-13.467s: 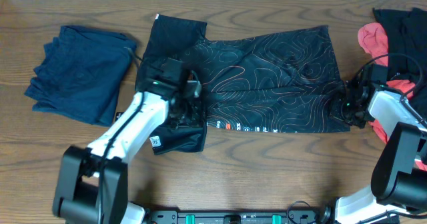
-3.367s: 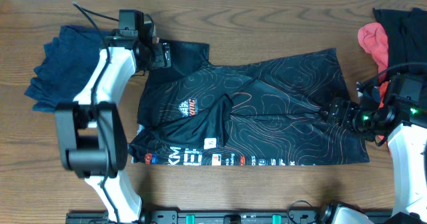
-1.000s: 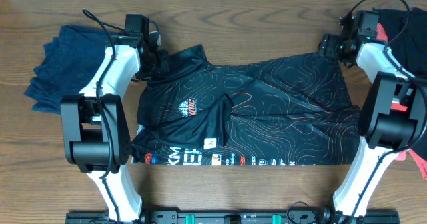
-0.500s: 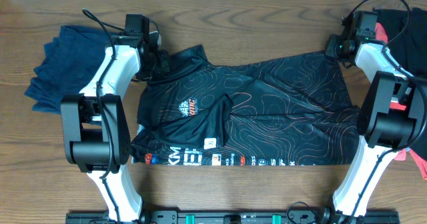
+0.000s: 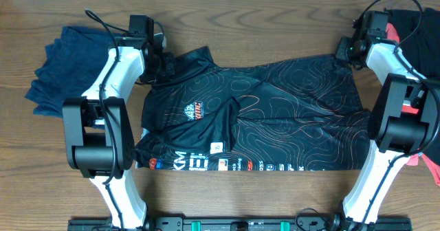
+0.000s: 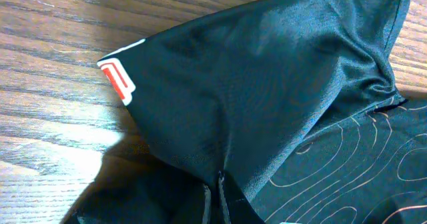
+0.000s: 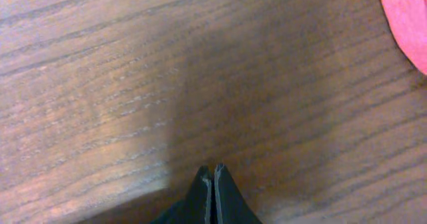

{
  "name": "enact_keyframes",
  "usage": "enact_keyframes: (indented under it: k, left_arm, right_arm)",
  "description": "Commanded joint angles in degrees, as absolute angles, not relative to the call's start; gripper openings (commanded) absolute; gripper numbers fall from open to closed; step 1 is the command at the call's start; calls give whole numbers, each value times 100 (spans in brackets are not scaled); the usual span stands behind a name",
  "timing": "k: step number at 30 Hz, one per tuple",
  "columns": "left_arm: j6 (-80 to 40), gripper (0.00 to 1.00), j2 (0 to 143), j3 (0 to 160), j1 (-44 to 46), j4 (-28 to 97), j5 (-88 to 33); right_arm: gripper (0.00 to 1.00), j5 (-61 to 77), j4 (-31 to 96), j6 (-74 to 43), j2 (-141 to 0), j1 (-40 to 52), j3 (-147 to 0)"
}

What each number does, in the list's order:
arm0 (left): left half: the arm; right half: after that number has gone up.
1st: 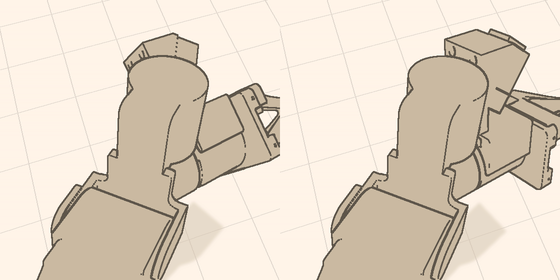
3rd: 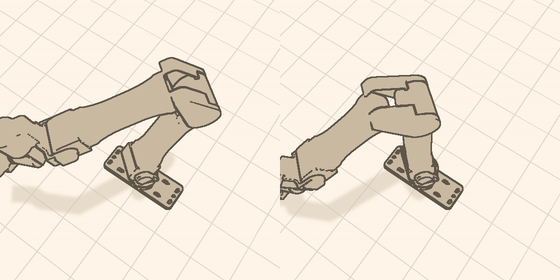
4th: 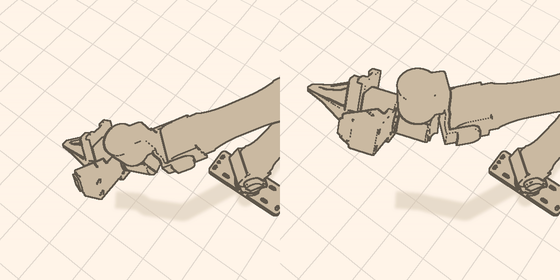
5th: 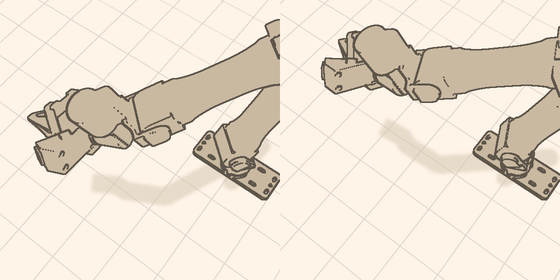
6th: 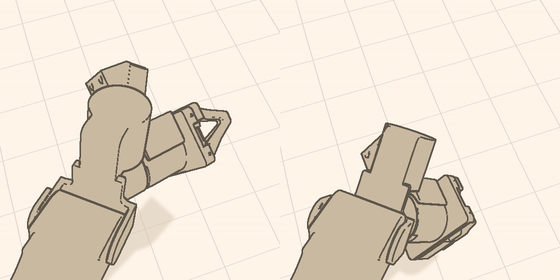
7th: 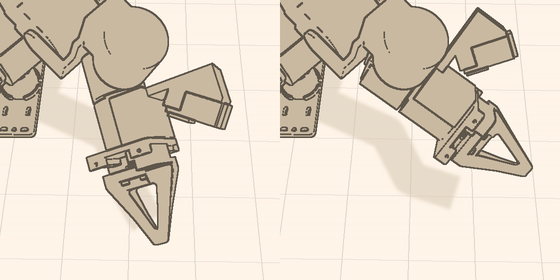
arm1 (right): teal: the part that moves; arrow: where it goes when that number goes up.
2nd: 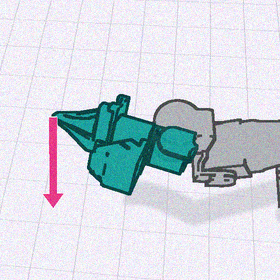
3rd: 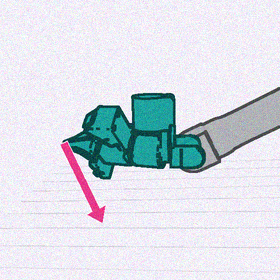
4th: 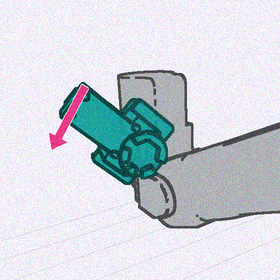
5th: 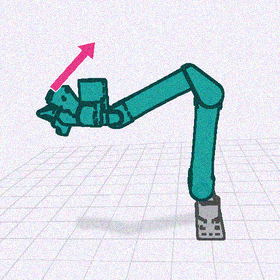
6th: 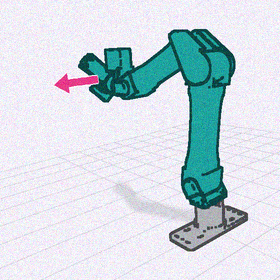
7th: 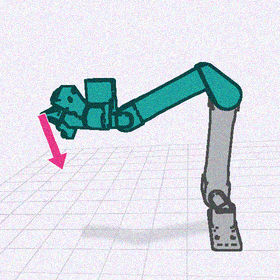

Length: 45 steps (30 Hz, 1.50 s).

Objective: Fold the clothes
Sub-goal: 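Fold the shirt's far half toward the near edge with both grippers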

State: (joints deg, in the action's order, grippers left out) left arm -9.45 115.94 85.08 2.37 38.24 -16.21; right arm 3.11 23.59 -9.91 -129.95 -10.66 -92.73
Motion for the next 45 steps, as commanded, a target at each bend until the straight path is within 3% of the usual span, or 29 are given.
enact_keyframes:
  k: [1,10,26,45]
  left_arm:
    - [-1017,6,11463,8536,233,3874,-1651]
    - [-1017,6,10497,8536,233,4248,-1651]
    - [-1017,6,10221,8536,233,6814,-1393]
    - [-1017,6,10221,8530,242,8383,-982]
  right_arm:
    - [1,126,2556,-1092,-12975,-1033,-9260]
    - [1,-137,3291,-1328,-11974,-1170,-9262]
    - [1,-1518,6917,-1321,-10617,-1179,-9260]
    - [1,-2137,8232,-1326,-10617,-1549,-8930]
